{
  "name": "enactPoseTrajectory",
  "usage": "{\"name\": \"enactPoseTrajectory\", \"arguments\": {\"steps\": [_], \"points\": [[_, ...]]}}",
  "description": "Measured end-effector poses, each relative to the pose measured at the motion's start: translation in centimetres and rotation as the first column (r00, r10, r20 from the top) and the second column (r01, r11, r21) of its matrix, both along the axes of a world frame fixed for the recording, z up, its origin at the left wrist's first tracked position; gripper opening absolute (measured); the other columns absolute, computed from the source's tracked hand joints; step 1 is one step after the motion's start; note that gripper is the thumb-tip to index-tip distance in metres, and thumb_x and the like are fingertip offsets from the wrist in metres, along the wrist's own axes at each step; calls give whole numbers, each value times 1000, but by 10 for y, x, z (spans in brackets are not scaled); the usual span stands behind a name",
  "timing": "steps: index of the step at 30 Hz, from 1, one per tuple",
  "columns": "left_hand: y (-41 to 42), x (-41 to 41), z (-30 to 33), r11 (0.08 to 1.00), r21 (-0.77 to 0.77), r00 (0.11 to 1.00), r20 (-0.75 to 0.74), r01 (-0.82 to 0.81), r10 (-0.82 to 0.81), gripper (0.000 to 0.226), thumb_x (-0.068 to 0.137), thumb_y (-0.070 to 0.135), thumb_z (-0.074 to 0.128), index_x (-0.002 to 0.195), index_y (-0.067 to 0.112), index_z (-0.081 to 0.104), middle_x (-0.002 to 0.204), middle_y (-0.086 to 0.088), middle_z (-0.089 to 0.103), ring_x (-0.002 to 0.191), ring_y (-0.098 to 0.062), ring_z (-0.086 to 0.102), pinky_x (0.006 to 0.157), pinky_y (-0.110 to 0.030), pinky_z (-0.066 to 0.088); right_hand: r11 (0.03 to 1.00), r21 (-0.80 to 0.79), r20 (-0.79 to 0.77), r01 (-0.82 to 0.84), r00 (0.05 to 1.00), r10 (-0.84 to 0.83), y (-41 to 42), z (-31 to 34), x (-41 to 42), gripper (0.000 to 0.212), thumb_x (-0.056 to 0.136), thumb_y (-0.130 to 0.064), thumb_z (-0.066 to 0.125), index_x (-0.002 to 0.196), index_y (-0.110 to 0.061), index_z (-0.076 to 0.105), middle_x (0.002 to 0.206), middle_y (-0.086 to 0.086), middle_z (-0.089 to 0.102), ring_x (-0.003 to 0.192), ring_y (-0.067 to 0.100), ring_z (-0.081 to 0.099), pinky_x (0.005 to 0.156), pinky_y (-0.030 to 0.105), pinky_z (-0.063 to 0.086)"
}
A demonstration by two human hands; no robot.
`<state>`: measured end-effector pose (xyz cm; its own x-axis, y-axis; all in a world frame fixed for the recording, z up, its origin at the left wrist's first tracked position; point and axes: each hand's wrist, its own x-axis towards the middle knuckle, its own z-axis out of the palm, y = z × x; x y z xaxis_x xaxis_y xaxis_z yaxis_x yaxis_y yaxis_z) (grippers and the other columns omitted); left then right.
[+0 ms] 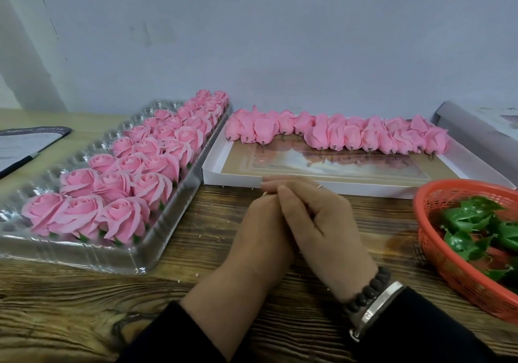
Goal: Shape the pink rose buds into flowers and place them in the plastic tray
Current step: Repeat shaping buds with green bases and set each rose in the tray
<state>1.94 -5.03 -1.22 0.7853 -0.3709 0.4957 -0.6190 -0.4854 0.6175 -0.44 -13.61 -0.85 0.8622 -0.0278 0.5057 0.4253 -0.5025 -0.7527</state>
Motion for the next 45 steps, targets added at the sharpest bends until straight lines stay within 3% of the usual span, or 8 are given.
{"name": "enactPoseTrajectory", "arguments": {"steps": [4,8,17,23,26,33,37,45], "points": [[1,-4,6,973,99,957,-223,209,-183,29,87,4,55,116,6,57,104,15,49,92,14,39,74,11,25,982,-122,-97,-147,986,135,-13,5,2,34,88,-28,40,103,-23,70,109,-19,65,115,-3,52,102,19,37],[7,-7,10,966,-50,777,-584,255,-235,39,84,-6,53,56,21,46,43,5,50,34,-1,45,40,-10,37,949,-18,-299,-316,907,297,-19,9,-3,26,92,-32,43,101,-40,66,111,-18,64,76,17,71,63,37,59],[11,-1,9,925,-230,873,-324,301,-365,11,83,3,63,78,12,68,76,-1,70,73,-7,65,66,-20,51,950,109,-280,-292,908,311,-35,5,0,79,48,-62,74,121,-45,48,123,-21,58,109,-9,55,95,18,45],[1,-2,-1,980,-103,956,-226,168,-187,14,83,7,60,82,19,67,81,4,70,78,-4,64,67,-20,53,977,202,-7,-70,997,73,-12,3,-3,44,81,-53,41,94,-23,72,66,-24,62,72,-8,59,66,7,41],[-2,-4,-4,991,-54,978,-161,124,-132,14,87,10,55,94,16,66,91,3,69,85,-6,63,74,-26,54,998,41,2,40,999,-40,-7,-1,-2,37,84,-44,45,88,-20,74,82,-14,71,83,-3,62,77,14,46],[-1,-4,2,960,-140,816,-506,243,-280,27,76,-5,63,74,20,54,70,13,56,59,8,57,51,-6,45,979,-124,-228,-162,965,131,-20,4,2,29,94,-34,43,103,-31,71,110,-20,66,110,-11,53,101,18,38],[10,-11,7,915,-217,577,-720,341,-386,38,79,0,60,44,16,60,43,5,56,44,-11,52,49,-21,43,945,-124,-345,-304,906,246,-23,12,-4,32,85,-38,42,102,-39,69,96,-23,67,84,-5,65,78,13,50],[9,-5,13,901,-324,797,-439,289,-414,35,82,-9,58,57,15,54,43,8,51,45,-5,46,46,-19,39,951,144,-256,-273,918,302,-32,7,-3,64,61,-38,74,121,-43,50,119,-17,60,93,-3,65,69,17,54]]}}
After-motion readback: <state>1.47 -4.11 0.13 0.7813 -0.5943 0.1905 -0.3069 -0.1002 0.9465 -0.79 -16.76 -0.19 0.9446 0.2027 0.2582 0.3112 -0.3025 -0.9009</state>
